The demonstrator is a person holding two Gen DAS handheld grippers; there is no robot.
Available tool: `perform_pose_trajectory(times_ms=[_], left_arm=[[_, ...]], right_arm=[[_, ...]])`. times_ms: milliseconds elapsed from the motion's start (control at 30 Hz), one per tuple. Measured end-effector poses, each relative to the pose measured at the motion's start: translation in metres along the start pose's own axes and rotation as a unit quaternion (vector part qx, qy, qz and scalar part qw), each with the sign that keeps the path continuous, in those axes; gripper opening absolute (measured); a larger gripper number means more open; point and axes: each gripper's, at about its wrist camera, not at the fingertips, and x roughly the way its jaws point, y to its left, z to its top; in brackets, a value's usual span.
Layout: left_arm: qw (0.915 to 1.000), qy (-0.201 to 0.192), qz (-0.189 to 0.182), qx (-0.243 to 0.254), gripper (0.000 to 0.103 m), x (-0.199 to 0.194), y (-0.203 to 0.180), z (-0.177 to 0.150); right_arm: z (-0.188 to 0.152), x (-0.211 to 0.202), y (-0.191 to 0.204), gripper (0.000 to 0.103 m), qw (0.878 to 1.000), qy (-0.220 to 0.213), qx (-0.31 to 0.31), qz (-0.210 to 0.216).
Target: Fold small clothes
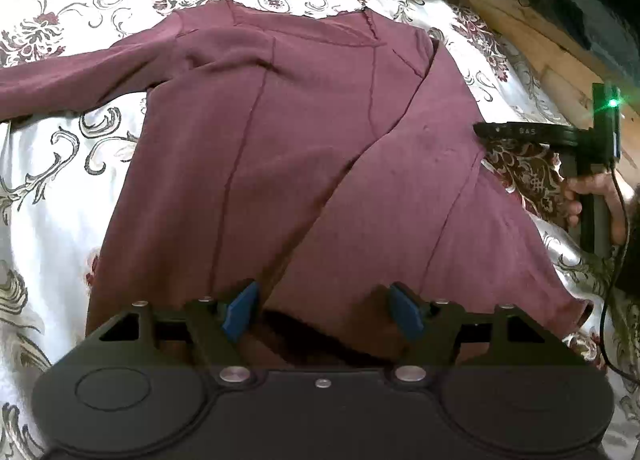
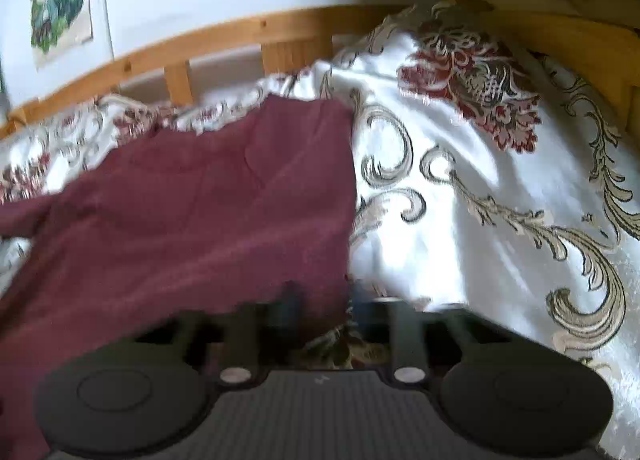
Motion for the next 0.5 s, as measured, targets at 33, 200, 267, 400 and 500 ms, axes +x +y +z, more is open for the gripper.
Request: perform_pose_trajectory(times_ms=[33, 200, 267, 400, 500], left_arm=[[1.0000, 0.000, 0.001, 0.002, 0.076, -0.001, -0.001, -0.001], [0.9989, -0.014, -0.014, -0.044, 0.079, -0.016, 0.011, 0.000], [0.9954, -0.042, -0.031, -0.080, 0.087, -0.032, 0.025, -0.001], [0.9871, -0.105, 0.011, -0.120, 0.098, -0.068, 0.059, 0.002], [0.9707, -0.140, 0.092, -0.172, 0.100, -0.091, 0.093, 0.009]], right_arm=[[-0.001, 0.000, -0.001, 0.007, 1.000, -0.002, 0.009, -0.006], [-0.007, -0.002, 0.001, 0.007, 0.999, -0.007, 0.032, -0.020], [-0.010, -0.010, 0.001, 0.022, 0.999, -0.005, 0.047, -0.011], [-0.021, -0.036, 0.015, 0.067, 0.999, -0.024, 0.037, 0.015], [-0.030, -0.048, 0.032, 0.079, 0.999, -0.026, 0.009, 0.037]])
